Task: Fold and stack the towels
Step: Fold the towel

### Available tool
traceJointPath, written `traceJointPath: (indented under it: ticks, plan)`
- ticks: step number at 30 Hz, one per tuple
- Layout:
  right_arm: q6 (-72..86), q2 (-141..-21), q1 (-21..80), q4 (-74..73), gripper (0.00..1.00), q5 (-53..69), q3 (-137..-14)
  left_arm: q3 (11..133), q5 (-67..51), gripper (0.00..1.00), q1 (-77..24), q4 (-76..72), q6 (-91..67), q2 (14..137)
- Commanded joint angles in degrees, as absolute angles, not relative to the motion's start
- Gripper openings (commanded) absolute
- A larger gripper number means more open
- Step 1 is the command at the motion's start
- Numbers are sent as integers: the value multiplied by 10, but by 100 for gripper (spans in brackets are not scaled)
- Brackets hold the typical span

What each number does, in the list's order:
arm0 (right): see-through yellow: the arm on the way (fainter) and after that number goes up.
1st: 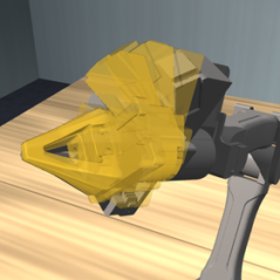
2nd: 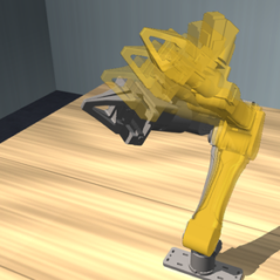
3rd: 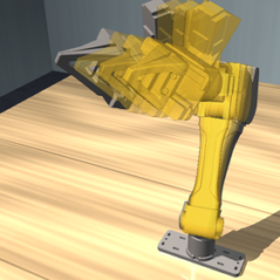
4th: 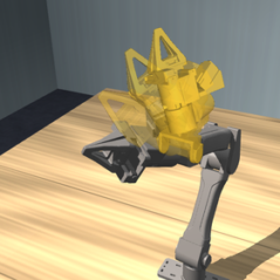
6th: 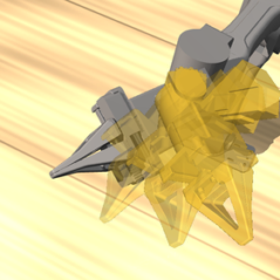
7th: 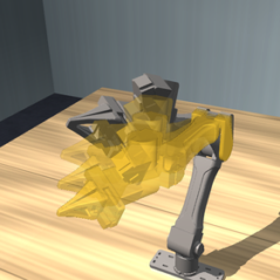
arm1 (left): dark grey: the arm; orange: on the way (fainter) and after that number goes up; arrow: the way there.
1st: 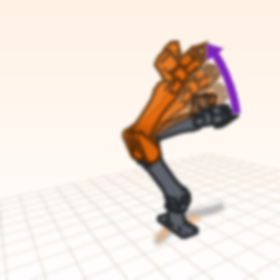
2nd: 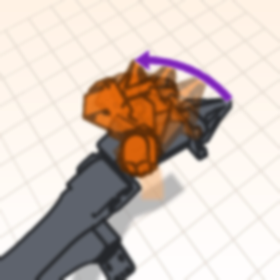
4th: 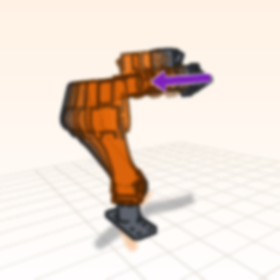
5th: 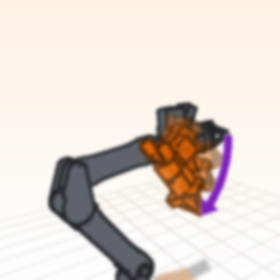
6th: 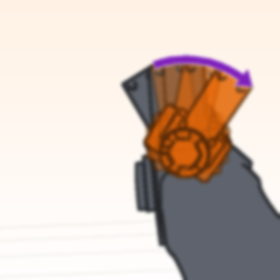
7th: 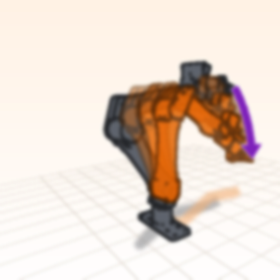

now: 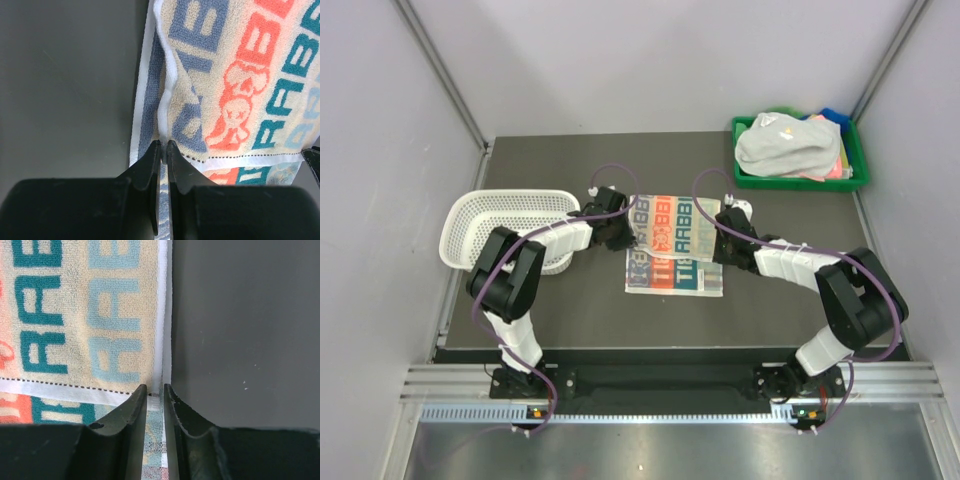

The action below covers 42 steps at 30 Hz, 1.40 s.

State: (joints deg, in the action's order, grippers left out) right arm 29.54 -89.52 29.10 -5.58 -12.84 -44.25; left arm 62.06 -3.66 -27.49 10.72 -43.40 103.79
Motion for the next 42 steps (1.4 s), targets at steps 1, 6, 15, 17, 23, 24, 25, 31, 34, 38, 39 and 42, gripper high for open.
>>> traceJointPath:
  ticks: [1,6,15,17,23,24,25,31,34,38,39,42]
  plan:
    - [291,-889,299,-47,19,-130,-456,633,-43,0,-278,93,-433,1040]
    - [290,-885,298,-49,11,-129,-459,634,-44,0,-278,94,-432,1040]
    - [283,-874,298,-66,1,-134,-474,640,-43,0,-278,98,-430,1039]
    - [280,-870,297,-69,0,-136,-475,641,-43,0,-278,100,-429,1039]
    - [278,-853,294,-79,0,-141,-483,642,-42,0,-278,106,-425,1031]
    - [277,-850,293,-83,0,-142,-483,643,-42,0,-278,109,-424,1029]
    - [276,-848,293,-84,0,-142,-485,643,-41,0,-278,111,-424,1028]
    - [273,-838,293,-91,0,-146,-482,642,-45,0,-277,115,-423,1018]
    - [272,-834,291,-91,0,-147,-479,638,-42,0,-279,119,-424,1013]
    - [272,-826,291,-92,0,-148,-474,632,-40,0,-279,122,-426,1002]
    - [272,-824,291,-92,0,-146,-473,631,-39,0,-280,122,-426,999]
    - [272,-815,291,-95,0,-149,-468,630,-35,0,-283,129,-427,991]
